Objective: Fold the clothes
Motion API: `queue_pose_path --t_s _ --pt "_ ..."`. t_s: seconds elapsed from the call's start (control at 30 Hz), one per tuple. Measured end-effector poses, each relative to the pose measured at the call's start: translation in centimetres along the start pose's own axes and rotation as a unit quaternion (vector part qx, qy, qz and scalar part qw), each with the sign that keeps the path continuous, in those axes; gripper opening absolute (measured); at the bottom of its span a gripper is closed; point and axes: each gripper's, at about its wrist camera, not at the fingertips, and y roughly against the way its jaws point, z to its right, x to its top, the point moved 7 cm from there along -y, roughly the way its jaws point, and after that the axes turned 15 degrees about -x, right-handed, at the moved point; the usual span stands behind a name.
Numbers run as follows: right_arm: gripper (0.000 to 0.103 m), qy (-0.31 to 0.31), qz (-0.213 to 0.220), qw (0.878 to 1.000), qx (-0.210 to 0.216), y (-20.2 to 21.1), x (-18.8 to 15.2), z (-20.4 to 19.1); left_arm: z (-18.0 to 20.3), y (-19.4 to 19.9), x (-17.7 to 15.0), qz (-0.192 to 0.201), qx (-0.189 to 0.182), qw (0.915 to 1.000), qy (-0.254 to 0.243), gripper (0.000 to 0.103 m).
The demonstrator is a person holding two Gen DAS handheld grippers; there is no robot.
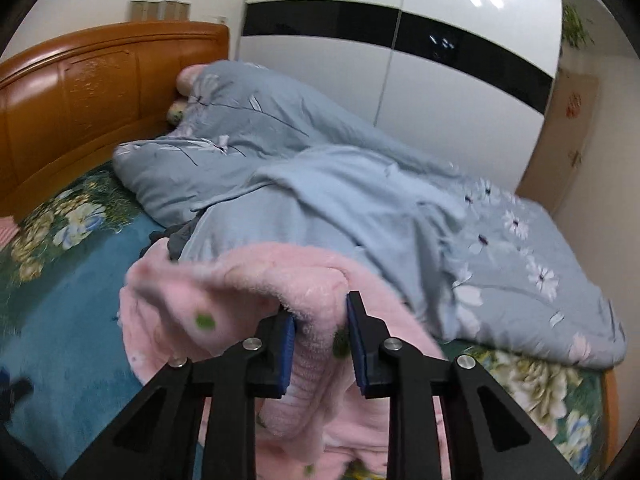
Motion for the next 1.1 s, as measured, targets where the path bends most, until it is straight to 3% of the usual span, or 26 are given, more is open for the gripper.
queue_pose_path --t_s 0.17,0.3,0.37,0.47,0.57,0.7,0.77,0.87,0.93,1.03,1.1 --pt "0.024 -0.004 0.005 1.000 -0.002 1.6 -0.4 3.4 4.7 -1.8 0.1 -0.023 -0.015 0.9953 -0.093 0.103" --pt "0.024 -0.009 0.003 1.000 0.007 2.1 0.0 5.0 9.7 -3.0 -1.3 -0.042 -0.064 0.9821 -0.172 0.103" --pt "0.024 -0.007 -0.003 1.000 0.011 1.5 0.0 5.1 11.5 -3.6 -2.5 -0.062 -0.091 0.9778 -0.178 0.103" --pt "0.024 -0.019 -0.017 0.999 0.023 0.7 -0.4 5.3 12.6 -5.1 -4.0 -0.094 -0.144 0.9785 -0.114 0.103" --pt "0.024 -0.024 -0.024 0.999 0.031 0.3 -1.1 5.6 12.0 -7.9 -5.0 -0.123 -0.157 0.9798 -0.011 0.102" --pt "0.025 -0.028 -0.034 0.998 0.042 -0.2 -1.9 6.0 12.2 -10.9 -6.2 -0.150 -0.180 0.9685 0.085 0.101" --pt "0.025 -0.040 -0.038 0.997 0.052 -0.2 -2.1 6.4 12.9 -11.8 -6.8 -0.159 -0.208 0.9570 0.126 0.101" --pt "0.025 -0.052 -0.041 0.996 0.067 0.3 -2.1 6.7 13.6 -13.3 -7.8 -0.168 -0.261 0.9251 0.219 0.101" --pt "0.025 -0.055 -0.040 0.994 0.079 0.8 -2.0 6.7 14.0 -14.1 -8.2 -0.165 -0.280 0.9094 0.260 0.100" --pt "0.025 -0.054 -0.038 0.993 0.094 1.6 -1.9 6.6 14.4 -15.4 -9.1 -0.164 -0.286 0.8942 0.303 0.087" --pt "0.025 -0.061 -0.040 0.992 0.104 1.9 -1.8 6.6 14.4 -16.0 -9.8 -0.162 -0.289 0.8803 0.339 0.071"
